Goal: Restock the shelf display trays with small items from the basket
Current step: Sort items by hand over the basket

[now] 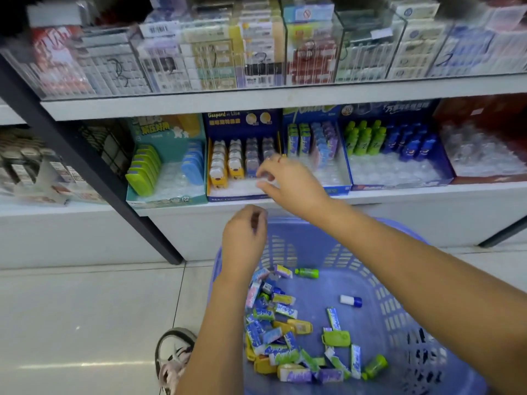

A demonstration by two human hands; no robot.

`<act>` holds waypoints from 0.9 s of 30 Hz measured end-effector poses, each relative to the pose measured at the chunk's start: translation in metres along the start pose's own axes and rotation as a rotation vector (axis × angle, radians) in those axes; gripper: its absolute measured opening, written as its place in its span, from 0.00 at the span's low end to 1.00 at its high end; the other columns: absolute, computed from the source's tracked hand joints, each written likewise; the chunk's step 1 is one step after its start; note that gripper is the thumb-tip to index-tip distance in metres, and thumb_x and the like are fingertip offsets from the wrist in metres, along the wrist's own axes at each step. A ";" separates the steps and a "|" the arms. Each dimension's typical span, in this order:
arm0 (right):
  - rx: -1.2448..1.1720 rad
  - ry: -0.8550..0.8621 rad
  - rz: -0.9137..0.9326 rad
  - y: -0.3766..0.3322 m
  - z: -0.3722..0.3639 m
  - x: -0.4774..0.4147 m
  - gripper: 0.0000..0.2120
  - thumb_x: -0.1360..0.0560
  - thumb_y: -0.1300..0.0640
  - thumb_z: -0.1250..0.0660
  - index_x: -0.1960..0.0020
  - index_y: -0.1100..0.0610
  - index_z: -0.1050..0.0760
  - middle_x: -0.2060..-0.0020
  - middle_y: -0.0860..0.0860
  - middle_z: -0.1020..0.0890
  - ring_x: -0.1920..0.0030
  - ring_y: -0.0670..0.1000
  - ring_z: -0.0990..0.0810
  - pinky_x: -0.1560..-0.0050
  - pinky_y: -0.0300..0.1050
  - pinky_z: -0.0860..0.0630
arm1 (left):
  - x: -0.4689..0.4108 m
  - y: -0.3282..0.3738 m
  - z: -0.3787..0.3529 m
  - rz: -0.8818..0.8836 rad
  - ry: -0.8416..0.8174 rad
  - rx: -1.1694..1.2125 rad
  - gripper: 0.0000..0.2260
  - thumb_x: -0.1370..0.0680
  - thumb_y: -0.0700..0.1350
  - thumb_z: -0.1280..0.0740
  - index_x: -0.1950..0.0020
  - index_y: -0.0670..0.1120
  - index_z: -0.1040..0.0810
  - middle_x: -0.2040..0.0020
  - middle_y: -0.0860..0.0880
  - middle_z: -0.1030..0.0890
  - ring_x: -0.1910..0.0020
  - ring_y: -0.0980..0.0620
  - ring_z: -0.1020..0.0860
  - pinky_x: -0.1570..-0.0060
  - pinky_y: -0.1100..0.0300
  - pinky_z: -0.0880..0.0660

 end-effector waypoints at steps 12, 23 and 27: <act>-0.038 -0.664 -0.422 0.176 -0.196 0.177 0.20 0.24 0.65 0.41 0.33 0.56 0.27 0.35 0.56 0.24 0.35 0.54 0.27 0.36 0.42 0.35 | 0.102 -0.108 -0.187 0.127 -1.017 -0.652 0.15 0.22 0.34 0.42 0.38 0.39 0.24 0.38 0.40 0.23 0.36 0.42 0.26 0.39 0.51 0.29; -0.033 -0.622 -0.480 0.204 -0.258 0.197 0.18 0.21 0.58 0.42 0.31 0.53 0.32 0.39 0.57 0.25 0.41 0.58 0.24 0.44 0.49 0.28 | 0.105 -0.136 -0.215 0.057 -1.205 -0.794 0.13 0.23 0.36 0.40 0.40 0.38 0.23 0.40 0.38 0.23 0.38 0.39 0.26 0.43 0.48 0.28; -0.032 -0.524 -0.539 0.208 -0.260 0.190 0.17 0.23 0.45 0.40 0.44 0.58 0.27 0.47 0.60 0.22 0.47 0.61 0.22 0.53 0.51 0.27 | 0.108 -0.137 -0.223 -0.047 -1.266 -0.915 0.13 0.25 0.32 0.38 0.41 0.36 0.23 0.40 0.36 0.22 0.40 0.39 0.25 0.42 0.47 0.28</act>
Point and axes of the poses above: each hand's wrist, its own x-axis away from the middle knuckle, its own z-axis out of the back of the hand, y = z × x, the point moved 10 cm from there along -x, towards the middle knuckle
